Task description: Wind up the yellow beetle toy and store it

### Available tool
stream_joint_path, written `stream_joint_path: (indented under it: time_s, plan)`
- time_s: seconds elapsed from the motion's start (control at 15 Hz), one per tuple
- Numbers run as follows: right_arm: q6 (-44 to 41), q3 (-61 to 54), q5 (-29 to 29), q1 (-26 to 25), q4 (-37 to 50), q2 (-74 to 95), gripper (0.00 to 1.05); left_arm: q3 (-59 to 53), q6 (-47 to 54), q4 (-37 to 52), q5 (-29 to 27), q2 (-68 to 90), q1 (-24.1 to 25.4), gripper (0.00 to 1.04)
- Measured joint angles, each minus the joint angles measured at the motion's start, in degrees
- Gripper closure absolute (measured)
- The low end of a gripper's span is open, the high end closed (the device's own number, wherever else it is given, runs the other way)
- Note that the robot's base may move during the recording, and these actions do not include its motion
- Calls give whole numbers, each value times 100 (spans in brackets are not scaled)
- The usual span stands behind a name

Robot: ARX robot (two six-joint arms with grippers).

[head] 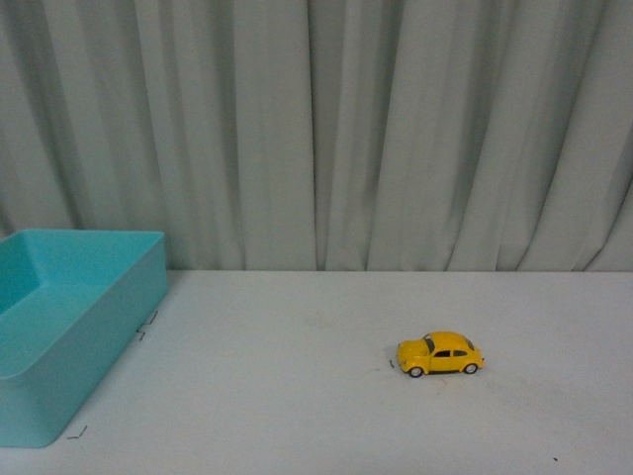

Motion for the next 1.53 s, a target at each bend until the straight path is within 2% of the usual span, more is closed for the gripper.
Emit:
stream_joint_path:
  time_s: [1.53]
  plan:
    - [0, 0, 0, 0, -7, 0, 7, 0, 0, -2, 0, 0, 0, 7]
